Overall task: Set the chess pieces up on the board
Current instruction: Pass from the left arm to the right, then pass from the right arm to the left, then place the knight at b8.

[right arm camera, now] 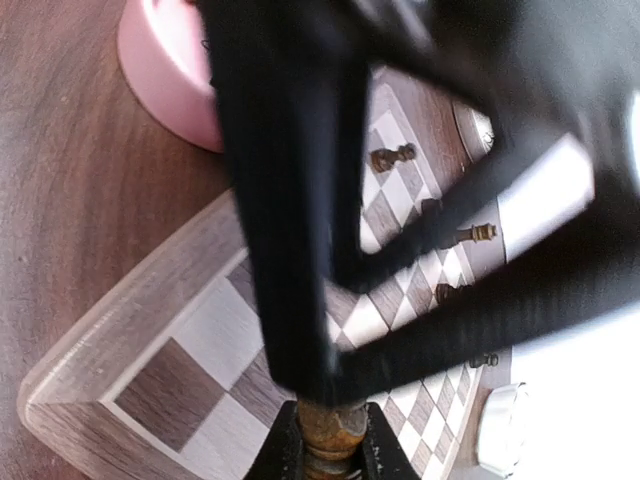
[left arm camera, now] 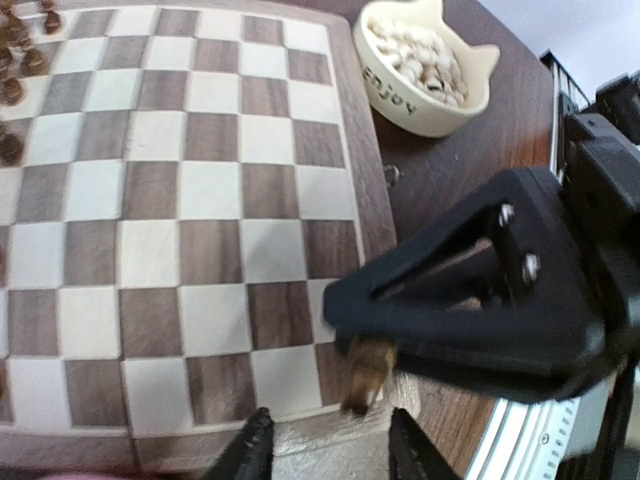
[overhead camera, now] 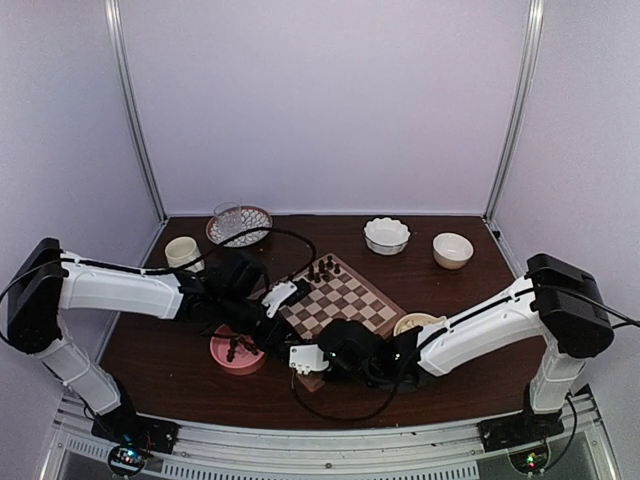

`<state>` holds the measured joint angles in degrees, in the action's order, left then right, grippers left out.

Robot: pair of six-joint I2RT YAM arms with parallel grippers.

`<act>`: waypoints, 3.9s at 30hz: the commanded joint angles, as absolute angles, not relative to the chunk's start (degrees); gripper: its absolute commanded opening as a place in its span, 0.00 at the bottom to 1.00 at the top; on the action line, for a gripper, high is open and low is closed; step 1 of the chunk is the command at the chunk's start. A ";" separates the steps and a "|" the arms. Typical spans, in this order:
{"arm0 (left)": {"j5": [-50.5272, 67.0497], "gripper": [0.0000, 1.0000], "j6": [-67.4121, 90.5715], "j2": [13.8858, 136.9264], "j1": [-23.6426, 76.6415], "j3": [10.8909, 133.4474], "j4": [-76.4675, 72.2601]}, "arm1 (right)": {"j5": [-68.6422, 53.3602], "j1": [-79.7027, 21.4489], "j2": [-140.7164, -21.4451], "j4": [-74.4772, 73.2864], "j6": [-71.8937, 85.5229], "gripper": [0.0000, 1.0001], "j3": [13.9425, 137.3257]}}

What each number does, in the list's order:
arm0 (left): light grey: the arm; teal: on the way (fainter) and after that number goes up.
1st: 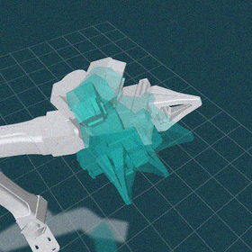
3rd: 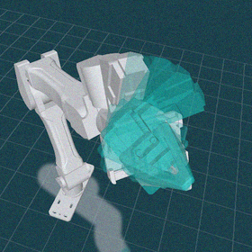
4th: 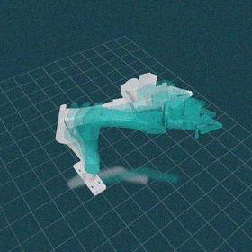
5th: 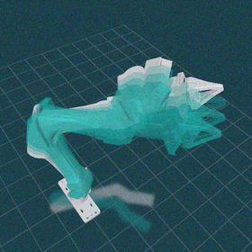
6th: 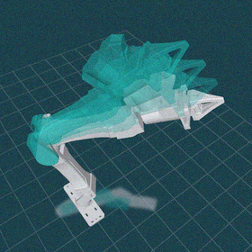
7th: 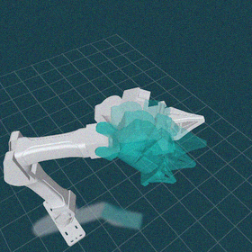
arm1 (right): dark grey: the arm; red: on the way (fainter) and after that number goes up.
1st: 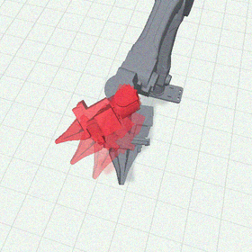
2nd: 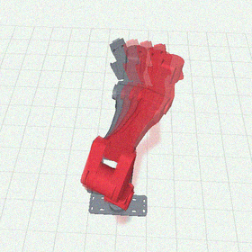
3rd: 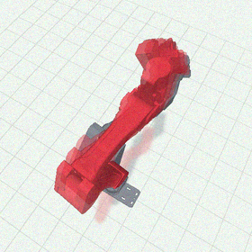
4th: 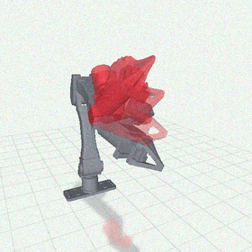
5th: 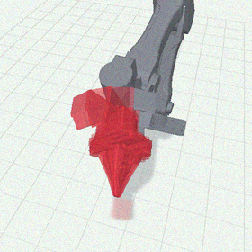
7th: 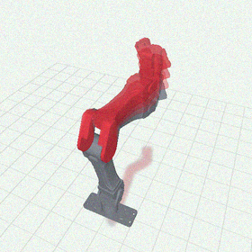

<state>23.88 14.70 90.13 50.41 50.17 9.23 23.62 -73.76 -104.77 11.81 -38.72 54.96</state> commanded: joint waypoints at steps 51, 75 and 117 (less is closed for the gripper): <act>24.60 0.34 24.15 78.58 51.06 35.90 -22.81 | 4.47 -68.72 -97.39 34.23 -10.56 0.00 45.48; 14.06 0.00 19.01 85.86 51.67 45.61 -2.33 | 9.32 -68.67 -93.30 36.47 -11.66 0.55 41.84; -9.05 0.01 21.98 88.84 38.60 53.74 3.32 | 20.95 -63.84 -86.80 43.04 -3.35 0.56 34.32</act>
